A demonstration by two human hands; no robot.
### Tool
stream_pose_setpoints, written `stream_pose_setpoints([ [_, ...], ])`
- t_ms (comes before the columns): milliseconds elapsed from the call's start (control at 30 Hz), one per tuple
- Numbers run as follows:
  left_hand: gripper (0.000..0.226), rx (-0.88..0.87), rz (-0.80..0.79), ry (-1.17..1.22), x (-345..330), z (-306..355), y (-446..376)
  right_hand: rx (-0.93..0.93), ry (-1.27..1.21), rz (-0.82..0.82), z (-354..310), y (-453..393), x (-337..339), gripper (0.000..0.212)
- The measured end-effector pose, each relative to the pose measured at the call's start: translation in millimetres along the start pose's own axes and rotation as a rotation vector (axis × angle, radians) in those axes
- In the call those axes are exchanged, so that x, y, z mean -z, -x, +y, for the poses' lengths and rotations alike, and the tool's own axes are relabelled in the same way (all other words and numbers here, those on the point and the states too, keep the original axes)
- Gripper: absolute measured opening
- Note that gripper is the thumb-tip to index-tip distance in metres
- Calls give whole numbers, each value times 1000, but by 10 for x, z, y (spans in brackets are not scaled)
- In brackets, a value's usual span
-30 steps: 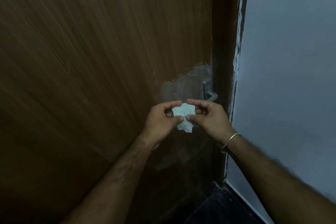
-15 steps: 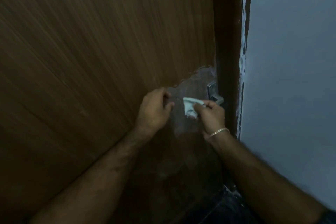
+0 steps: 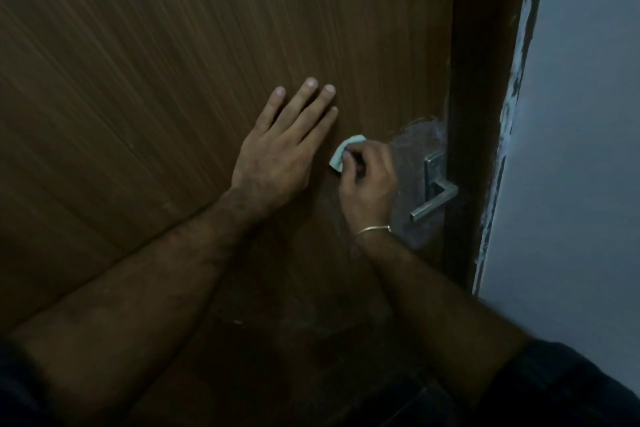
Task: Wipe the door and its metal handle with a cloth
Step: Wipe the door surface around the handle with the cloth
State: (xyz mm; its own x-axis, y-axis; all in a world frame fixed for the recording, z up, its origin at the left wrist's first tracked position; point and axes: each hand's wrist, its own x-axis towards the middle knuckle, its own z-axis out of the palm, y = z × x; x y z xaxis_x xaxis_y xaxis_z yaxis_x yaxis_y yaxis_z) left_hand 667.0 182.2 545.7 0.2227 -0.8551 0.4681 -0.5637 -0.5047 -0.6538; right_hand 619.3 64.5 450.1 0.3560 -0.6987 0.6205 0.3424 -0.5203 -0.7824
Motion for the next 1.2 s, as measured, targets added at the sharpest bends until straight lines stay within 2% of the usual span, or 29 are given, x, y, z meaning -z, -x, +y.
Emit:
stream_pose_setpoints([
  [33, 62, -6, -1, -6, -8, 4, 2, 24, 3, -9, -43, -3, -38, 9],
  [100, 64, -15, -9, -7, -12, 4, 5, 123, 44, -139, -60, 137, -58, 11],
  [167, 63, -18, 2, -6, -4, 11, 28, 121, 62, -220, 8, 255, 44, 12],
  [233, 60, -17, 41, -14, -15, 24, 42, 4, 50, -123, 62, 147, 86, 12],
  [300, 58, -10, 63, -35, -39, 43, 40, 8, 25, -43, 17, 15, 45, 13],
  [400, 58, 12, 54, -44, -75, 72, 34, 125, 34, -210, 2, 172, 21, 13],
  [467, 60, 20, 44, -45, -89, 83, 40, 82, 47, -265, 97, 263, 151, 12],
  [533, 60, 34, 63, -53, -111, 92, 43, -9, 33, -169, 161, 140, 173, 12],
  [600, 60, 53, 79, -65, -144, 126, 44, 22, -5, -91, 121, -16, 111, 14],
  [700, 59, 87, 79, -53, -187, 192, 37, 162, 52, -208, 165, 70, 90, 22],
  [767, 60, 108, 92, -49, -230, 231, 58, 221, 99, -264, 340, 183, 207, 21],
  [867, 58, 122, 112, -40, -329, 328, 87, 142, 59, -159, 437, 41, 185, 18],
  [933, 54, 128, 127, -46, -386, 393, 104, 166, 33, -86, 358, -35, 94, 19],
  [1033, 53, 129, 128, -44, -418, 419, 107, 294, 108, -188, 394, 176, 123, 21],
  [1100, 57, 115, 132, -36, -419, 410, 115, 314, 149, -254, 460, 279, 217, 21],
  [1200, 53, 91, 150, -52, -491, 442, 165, 334, 120, -131, 401, 90, 117, 21],
])
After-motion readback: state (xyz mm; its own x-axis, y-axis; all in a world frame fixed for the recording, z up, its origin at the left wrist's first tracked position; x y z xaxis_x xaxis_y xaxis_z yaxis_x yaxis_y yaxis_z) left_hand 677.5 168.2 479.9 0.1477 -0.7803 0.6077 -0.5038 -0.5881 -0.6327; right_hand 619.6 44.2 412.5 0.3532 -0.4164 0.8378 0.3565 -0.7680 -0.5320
